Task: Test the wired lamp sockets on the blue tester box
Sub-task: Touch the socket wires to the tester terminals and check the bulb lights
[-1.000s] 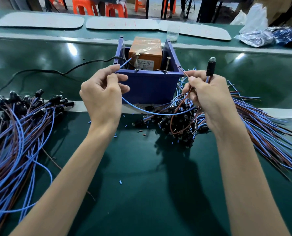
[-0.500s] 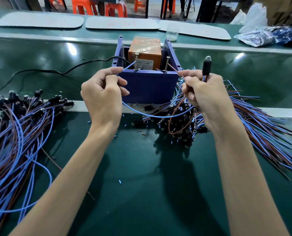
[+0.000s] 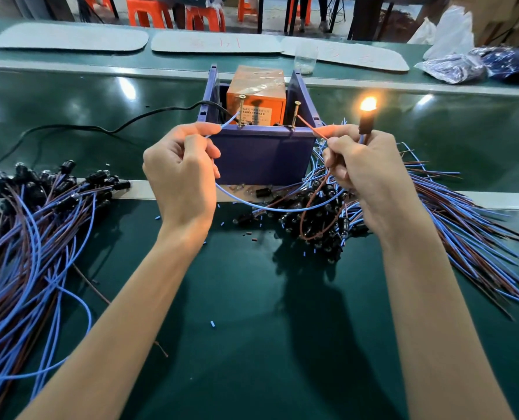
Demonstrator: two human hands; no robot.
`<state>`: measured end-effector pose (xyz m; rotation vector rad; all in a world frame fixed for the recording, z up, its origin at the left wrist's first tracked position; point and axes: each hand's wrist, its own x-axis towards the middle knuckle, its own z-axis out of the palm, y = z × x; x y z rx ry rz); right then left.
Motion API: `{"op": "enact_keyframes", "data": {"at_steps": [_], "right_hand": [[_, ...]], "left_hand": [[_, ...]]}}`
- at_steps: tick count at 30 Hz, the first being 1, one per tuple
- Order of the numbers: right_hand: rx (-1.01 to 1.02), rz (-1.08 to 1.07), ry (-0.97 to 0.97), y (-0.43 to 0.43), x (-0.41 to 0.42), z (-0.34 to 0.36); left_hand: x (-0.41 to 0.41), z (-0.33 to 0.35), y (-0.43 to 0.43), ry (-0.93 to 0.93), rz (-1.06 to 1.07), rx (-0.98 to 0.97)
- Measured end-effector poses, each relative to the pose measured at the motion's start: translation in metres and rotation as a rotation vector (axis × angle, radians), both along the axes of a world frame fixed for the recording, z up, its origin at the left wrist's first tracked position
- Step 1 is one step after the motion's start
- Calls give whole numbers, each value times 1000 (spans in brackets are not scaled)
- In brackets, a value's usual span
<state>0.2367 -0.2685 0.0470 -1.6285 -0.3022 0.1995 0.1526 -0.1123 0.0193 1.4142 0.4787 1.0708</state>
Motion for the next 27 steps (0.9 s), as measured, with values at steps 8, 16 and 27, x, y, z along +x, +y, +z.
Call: {"op": "enact_keyframes", "data": {"at_steps": [8, 16, 27], "right_hand": [[3, -6, 68, -1, 1, 2], [-318, -2, 6, -10, 5, 12], [127, 176, 41, -25, -5, 23]], "left_hand": [[0, -1, 2, 43, 14, 22], [-1, 2, 20, 220, -33, 39], [-12, -5, 75, 767, -98, 211]]}}
